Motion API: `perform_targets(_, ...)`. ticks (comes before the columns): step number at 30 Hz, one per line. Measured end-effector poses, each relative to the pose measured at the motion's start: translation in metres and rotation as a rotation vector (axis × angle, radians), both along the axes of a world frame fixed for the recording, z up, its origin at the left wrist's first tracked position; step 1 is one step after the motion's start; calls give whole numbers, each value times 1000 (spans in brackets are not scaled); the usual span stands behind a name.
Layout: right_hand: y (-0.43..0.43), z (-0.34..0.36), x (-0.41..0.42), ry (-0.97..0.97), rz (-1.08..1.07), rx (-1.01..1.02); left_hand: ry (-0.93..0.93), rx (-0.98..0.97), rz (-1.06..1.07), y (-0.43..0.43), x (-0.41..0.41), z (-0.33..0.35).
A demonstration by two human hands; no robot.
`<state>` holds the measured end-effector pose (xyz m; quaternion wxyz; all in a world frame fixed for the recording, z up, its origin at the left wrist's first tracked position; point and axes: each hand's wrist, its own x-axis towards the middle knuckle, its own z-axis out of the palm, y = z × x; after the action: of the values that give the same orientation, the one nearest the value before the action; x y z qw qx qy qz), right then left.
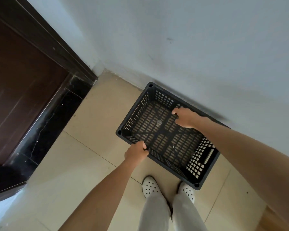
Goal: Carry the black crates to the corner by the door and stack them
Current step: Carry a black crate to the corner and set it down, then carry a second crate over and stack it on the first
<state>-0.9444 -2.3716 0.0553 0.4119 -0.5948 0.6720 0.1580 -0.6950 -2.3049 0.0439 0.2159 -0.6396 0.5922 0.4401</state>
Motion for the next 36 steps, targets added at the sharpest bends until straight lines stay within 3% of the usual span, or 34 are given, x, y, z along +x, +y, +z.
perform_targets(3,3,69,18,77,204,-26,-42,-142,-85,7,16,62)
perform_targets(6,9,144,40,72,258,-88,-51,-228,-119,12,32,131)
perform_targets(11,28,247,91,30,420,-218,-58,-340,-27,41,61,237)
perform_targets(16,47,309,137,-18,537,-240,-100,-423,48,87,98,300)
perform_targets(25,104,368,235,-164,905,-310,-298,-533,462,195,162,371)
perform_targets(36,240,411,350,-171,1413,-397,-544,-478,1067,427,201,407)
